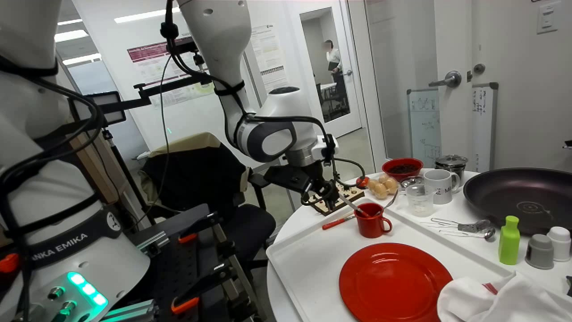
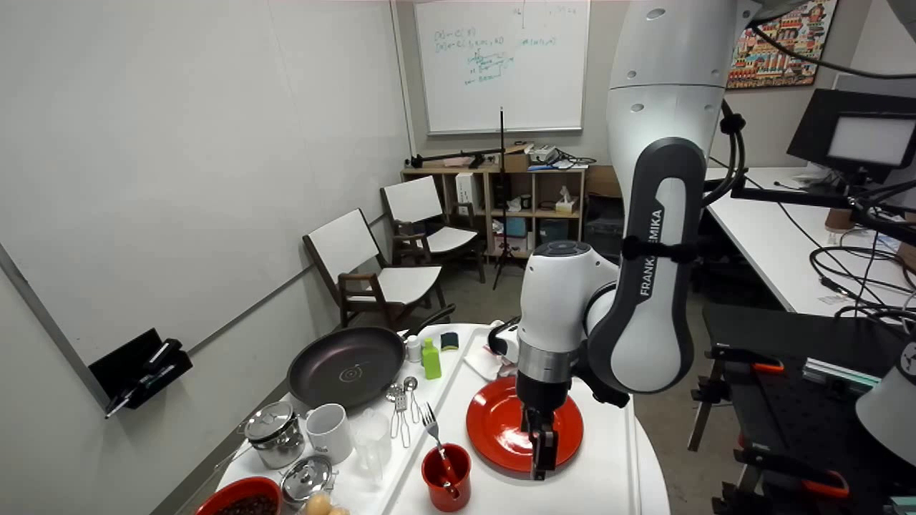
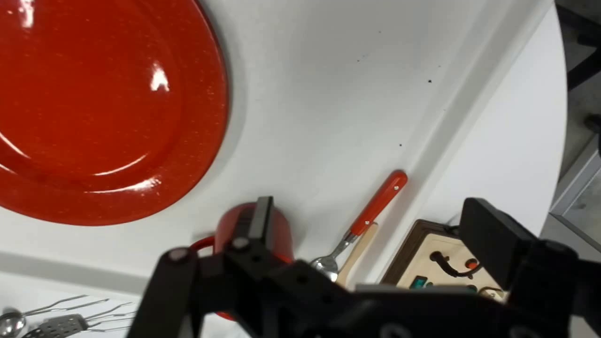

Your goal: Wipe the red plate with the towel on the left, and then shift the red cup to the rear

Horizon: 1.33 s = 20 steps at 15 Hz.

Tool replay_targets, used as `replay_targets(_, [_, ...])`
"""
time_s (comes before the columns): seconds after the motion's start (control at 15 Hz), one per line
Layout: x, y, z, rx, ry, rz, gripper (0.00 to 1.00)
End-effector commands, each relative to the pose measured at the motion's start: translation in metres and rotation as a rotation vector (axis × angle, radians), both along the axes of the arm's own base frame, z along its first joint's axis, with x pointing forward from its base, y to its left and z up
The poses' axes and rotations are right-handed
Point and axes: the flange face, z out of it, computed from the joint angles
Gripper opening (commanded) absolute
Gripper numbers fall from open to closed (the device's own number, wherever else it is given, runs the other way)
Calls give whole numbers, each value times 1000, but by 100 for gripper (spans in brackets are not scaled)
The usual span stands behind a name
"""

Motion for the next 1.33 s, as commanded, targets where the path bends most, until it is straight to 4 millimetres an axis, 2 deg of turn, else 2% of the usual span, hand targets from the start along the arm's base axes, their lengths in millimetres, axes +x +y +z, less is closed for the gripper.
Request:
replay_targets(0.0, [0, 18, 5, 40, -20, -48, 100])
replay_targets(0.2, [7, 26, 8, 34, -19, -51, 100])
replay_targets(0.47, [21, 25, 10, -34, -2, -33, 100])
replay_targets(1.0, [40, 44, -7, -84, 111, -27, 100])
replay_targets(1.27, [50, 48, -23, -67, 133, -41, 100])
